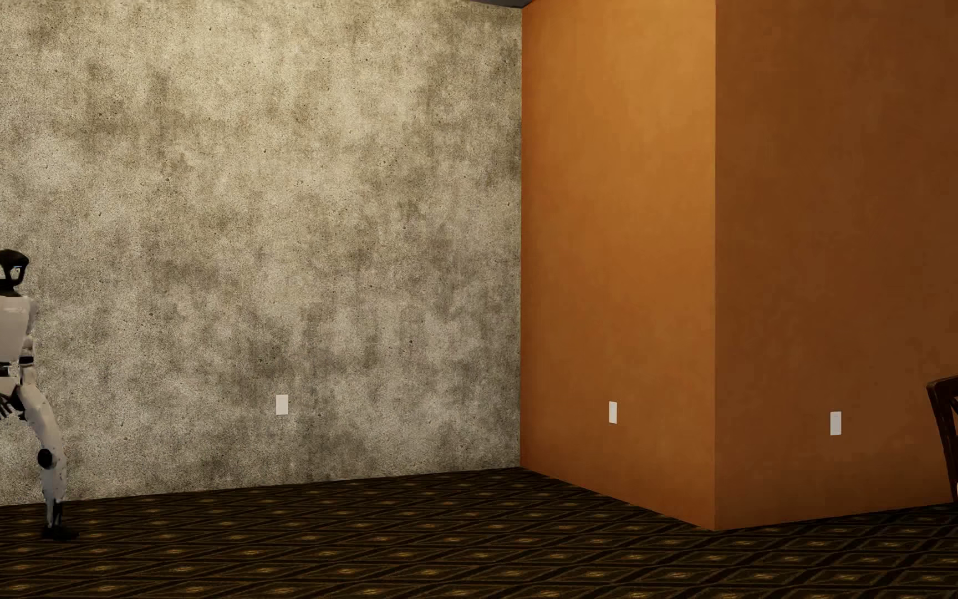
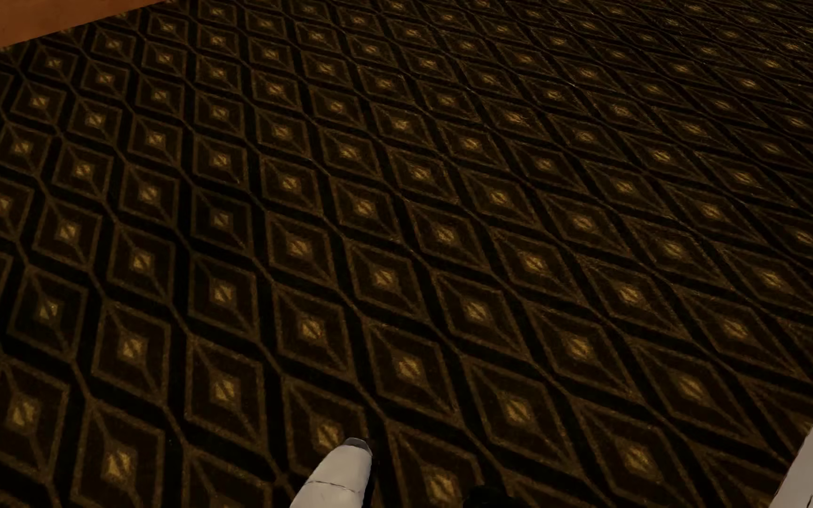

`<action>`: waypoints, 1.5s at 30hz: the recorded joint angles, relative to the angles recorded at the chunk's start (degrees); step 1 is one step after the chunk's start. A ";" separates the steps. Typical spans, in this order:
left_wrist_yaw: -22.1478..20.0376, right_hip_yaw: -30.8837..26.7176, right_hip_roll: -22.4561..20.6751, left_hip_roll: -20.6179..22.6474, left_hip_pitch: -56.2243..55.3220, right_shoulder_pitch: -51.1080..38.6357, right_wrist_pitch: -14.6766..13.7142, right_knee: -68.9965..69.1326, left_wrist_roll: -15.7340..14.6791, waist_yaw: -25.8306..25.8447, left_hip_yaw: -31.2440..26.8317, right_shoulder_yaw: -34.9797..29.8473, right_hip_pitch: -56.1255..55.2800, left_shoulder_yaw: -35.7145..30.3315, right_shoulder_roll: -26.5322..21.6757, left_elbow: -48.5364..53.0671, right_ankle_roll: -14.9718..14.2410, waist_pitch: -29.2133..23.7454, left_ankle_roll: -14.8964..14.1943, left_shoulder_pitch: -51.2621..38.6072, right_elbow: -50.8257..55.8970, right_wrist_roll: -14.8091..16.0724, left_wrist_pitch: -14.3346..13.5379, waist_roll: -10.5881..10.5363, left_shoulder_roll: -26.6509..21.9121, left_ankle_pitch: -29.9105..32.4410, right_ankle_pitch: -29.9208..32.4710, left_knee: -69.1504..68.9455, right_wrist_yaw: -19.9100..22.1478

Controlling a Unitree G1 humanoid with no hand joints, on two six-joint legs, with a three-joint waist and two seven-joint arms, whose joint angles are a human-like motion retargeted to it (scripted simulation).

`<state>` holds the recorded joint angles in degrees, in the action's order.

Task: Walk around the corner

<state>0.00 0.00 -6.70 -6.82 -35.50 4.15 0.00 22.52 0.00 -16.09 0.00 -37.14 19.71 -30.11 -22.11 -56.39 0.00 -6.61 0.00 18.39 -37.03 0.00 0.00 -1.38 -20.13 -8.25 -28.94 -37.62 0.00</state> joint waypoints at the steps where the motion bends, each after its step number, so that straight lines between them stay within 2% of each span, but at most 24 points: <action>1: 0.00 0.00 0.79 -0.06 -0.82 0.43 0.00 0.21 0.00 -0.83 0.00 2.29 1.67 1.39 0.03 -0.52 0.00 0.32 0.00 0.88 -2.56 0.00 0.00 -0.04 0.30 -0.97 1.29 -2.53 0.00; 4: 0.00 0.00 3.99 1.92 -0.13 3.14 0.00 9.95 0.00 -2.71 0.00 -1.24 0.57 0.96 1.34 -3.15 0.00 1.20 0.00 0.50 -8.12 0.00 0.00 2.47 0.06 -3.65 18.94 -12.79 0.00; 6: 0.00 0.00 4.20 4.08 5.42 5.13 0.00 30.17 0.00 0.26 0.00 -2.47 -8.34 1.09 1.66 -3.06 0.00 1.33 0.00 -0.45 -13.11 0.00 0.00 1.13 0.70 -8.05 36.10 -13.94 0.00; 9: 0.00 0.00 3.55 6.30 18.80 9.25 0.00 54.89 0.00 8.16 0.00 -0.59 -26.72 1.24 1.38 2.69 0.00 -0.20 0.00 -2.04 -13.20 0.00 0.00 -0.70 0.80 -12.14 34.60 -9.08 0.00; 13: 0.00 0.00 2.05 5.54 39.69 12.21 0.00 23.90 0.00 19.73 0.00 -1.49 -43.61 3.70 0.22 11.32 0.00 -1.15 0.00 -4.20 -13.35 0.00 0.00 -3.77 -0.40 -12.17 43.65 5.83 0.00; 14: 0.00 0.00 2.33 5.18 43.68 12.50 0.00 14.12 0.00 21.79 0.00 -1.30 -46.24 4.21 0.19 13.38 0.00 -0.57 0.00 -4.99 -13.13 0.00 0.00 -3.96 -1.10 -13.55 40.59 7.97 0.00; 16: 0.00 0.00 3.15 4.38 50.63 13.42 0.00 4.62 0.00 24.62 0.00 -1.38 -49.84 4.29 -0.24 15.43 0.00 0.03 0.00 -7.04 -12.44 0.00 0.00 -4.29 -2.17 -16.47 19.34 9.24 0.00; 17: 0.00 0.00 4.99 4.46 51.17 13.22 0.00 6.95 0.00 25.83 0.00 -0.37 -50.35 5.01 -0.03 15.65 0.00 0.25 0.00 -8.51 -12.54 0.00 0.00 -4.58 -2.08 -16.26 19.06 8.59 0.00; 19: 0.00 0.00 3.60 2.21 53.51 13.62 0.00 11.70 0.00 28.89 0.00 -0.87 -54.70 7.05 0.28 13.81 0.00 0.50 0.00 -7.49 -13.46 0.00 0.00 -5.33 -1.45 -10.29 40.39 3.38 0.00; 20: 0.00 0.00 1.26 -0.17 52.29 13.77 0.00 16.21 0.00 27.70 0.00 -0.98 -54.81 7.37 0.46 11.63 0.00 1.16 0.00 -6.85 -14.96 0.00 0.00 -7.31 -0.21 -1.40 45.55 -2.81 0.00; 22: 0.00 0.00 -3.44 -1.46 42.64 12.49 0.00 19.75 0.00 23.24 0.00 -2.60 -49.87 4.88 0.94 8.22 0.00 2.23 0.00 -4.80 -16.44 0.00 0.00 -7.41 -0.27 12.02 43.66 -24.40 0.00; 23: 0.00 0.00 -5.53 -3.05 36.17 11.98 0.00 18.87 0.00 21.09 0.00 1.16 -45.64 5.77 1.87 8.76 0.00 2.48 0.00 -3.05 -17.19 0.00 0.00 -8.01 0.00 7.15 39.85 -35.00 0.00; 25: 0.00 0.00 -5.31 -0.87 25.97 9.58 0.00 12.99 0.00 15.18 0.00 1.43 -32.26 3.95 1.26 7.01 0.00 1.34 0.00 -2.00 -16.00 0.00 0.00 -5.45 -0.07 -5.68 31.01 -40.17 0.00; 28: 0.00 0.00 -2.11 -0.03 15.15 7.22 0.00 4.18 0.00 5.18 0.00 2.11 -14.87 4.73 -1.36 6.28 0.00 0.68 0.00 0.34 -7.14 0.00 0.00 -1.84 -0.90 -6.77 17.74 -21.24 0.00; 31: 0.00 0.00 -0.55 -1.81 8.73 3.20 0.00 1.05 0.00 1.14 0.00 5.92 -4.23 5.41 -3.19 5.70 0.00 2.32 0.00 1.71 -1.93 0.00 0.00 -1.84 -0.65 -1.16 6.70 6.05 0.00; 32: 0.00 0.00 -0.13 -3.16 7.52 1.78 0.00 1.20 0.00 0.14 0.00 5.85 -1.68 5.02 -3.34 4.90 0.00 3.10 0.00 1.92 -1.87 0.00 0.00 -2.04 -0.70 14.48 6.09 27.78 0.00; 33: 0.00 0.00 1.92 -3.74 6.27 1.42 0.00 2.10 0.00 -1.56 0.00 7.37 0.98 5.34 -3.09 4.36 0.00 2.83 0.00 2.33 -1.69 0.00 0.00 -1.58 -0.69 2.20 7.80 9.04 0.00; 34: 0.00 0.00 4.11 -3.32 4.85 2.10 0.00 4.22 0.00 -2.64 0.00 9.56 3.35 4.85 -2.66 3.29 0.00 2.70 0.00 2.49 -0.76 0.00 0.00 -1.26 -0.35 -4.02 11.36 2.70 0.00; 36: 0.00 0.00 8.01 0.13 2.85 4.79 0.00 17.09 0.00 -2.48 0.00 9.53 1.37 3.84 0.16 -1.03 0.00 4.59 0.00 2.98 -5.65 0.00 0.00 1.05 0.10 0.27 30.60 -9.82 0.00; 37: 0.00 0.00 8.38 2.09 5.85 6.09 0.00 28.78 0.00 -1.21 0.00 10.11 -2.64 4.28 0.83 -2.48 0.00 3.96 0.00 2.38 -8.52 0.00 0.00 1.19 0.37 -2.57 40.35 -13.04 0.00; 38: 0.00 0.00 9.47 6.44 9.93 7.28 0.00 43.77 0.00 -0.29 0.00 9.32 -9.79 5.93 0.85 -0.68 0.00 2.83 0.00 2.39 -9.43 0.00 0.00 2.05 0.74 -5.75 43.27 -12.56 0.00; 40: 0.00 0.00 5.76 7.86 21.44 7.63 0.00 57.70 0.00 5.99 0.00 7.30 -21.74 5.97 2.70 2.22 0.00 1.38 0.00 1.31 -13.84 0.00 0.00 0.11 0.88 -7.73 33.47 -7.43 0.00; 44: 0.00 0.00 1.14 5.90 43.44 13.45 0.00 25.75 0.00 18.60 0.00 2.98 -39.27 7.99 2.26 13.27 0.00 0.83 0.00 -0.51 -15.18 0.00 0.00 -4.01 -0.45 -9.44 42.79 6.13 0.00; 45: 0.00 0.00 2.25 6.18 46.79 14.28 0.00 14.98 0.00 20.08 0.00 2.79 -42.56 8.57 2.23 14.97 0.00 1.45 0.00 -2.10 -15.08 0.00 0.00 -3.62 -1.03 -11.08 39.74 7.53 0.00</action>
<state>0.00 0.00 -4.45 -0.64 11.29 18.43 0.00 37.50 0.00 3.99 0.00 -34.35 -22.85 -21.54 -19.88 -41.42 0.00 -5.17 0.00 16.29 -52.11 0.00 0.00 -5.00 -21.16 -19.34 10.79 -30.08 0.00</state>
